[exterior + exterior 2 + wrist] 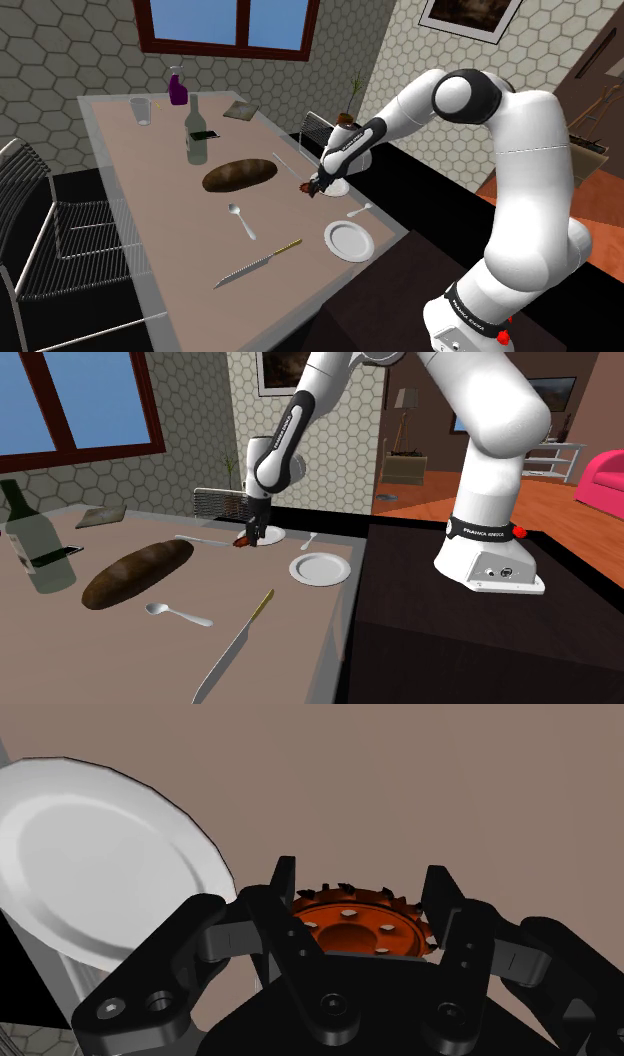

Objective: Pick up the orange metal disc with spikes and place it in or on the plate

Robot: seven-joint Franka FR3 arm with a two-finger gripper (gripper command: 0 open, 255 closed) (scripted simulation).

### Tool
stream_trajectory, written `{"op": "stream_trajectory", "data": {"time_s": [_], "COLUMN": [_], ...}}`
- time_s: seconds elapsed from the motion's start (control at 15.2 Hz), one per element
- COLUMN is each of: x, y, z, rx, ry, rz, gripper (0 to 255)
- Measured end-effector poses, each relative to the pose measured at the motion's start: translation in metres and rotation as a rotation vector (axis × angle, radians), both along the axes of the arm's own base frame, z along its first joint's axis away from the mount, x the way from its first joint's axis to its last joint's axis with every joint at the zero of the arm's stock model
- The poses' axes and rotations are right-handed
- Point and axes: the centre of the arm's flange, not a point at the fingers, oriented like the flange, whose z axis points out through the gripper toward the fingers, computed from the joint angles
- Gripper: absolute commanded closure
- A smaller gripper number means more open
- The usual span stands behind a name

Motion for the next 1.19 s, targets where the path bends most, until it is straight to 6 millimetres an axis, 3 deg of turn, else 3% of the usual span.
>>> {"op": "stream_trajectory", "data": {"time_s": [0.13,0.33,1.19], "x": [0.000,-0.027,-0.198], "y": [0.000,0.001,0.006], "z": [0.009,0.013,0.017], "rx": [0.000,0.000,0.000], "ry": [0.000,0.000,0.001], "rz": [0.000,0.000,0.000], "gripper": [255,255,255]}}
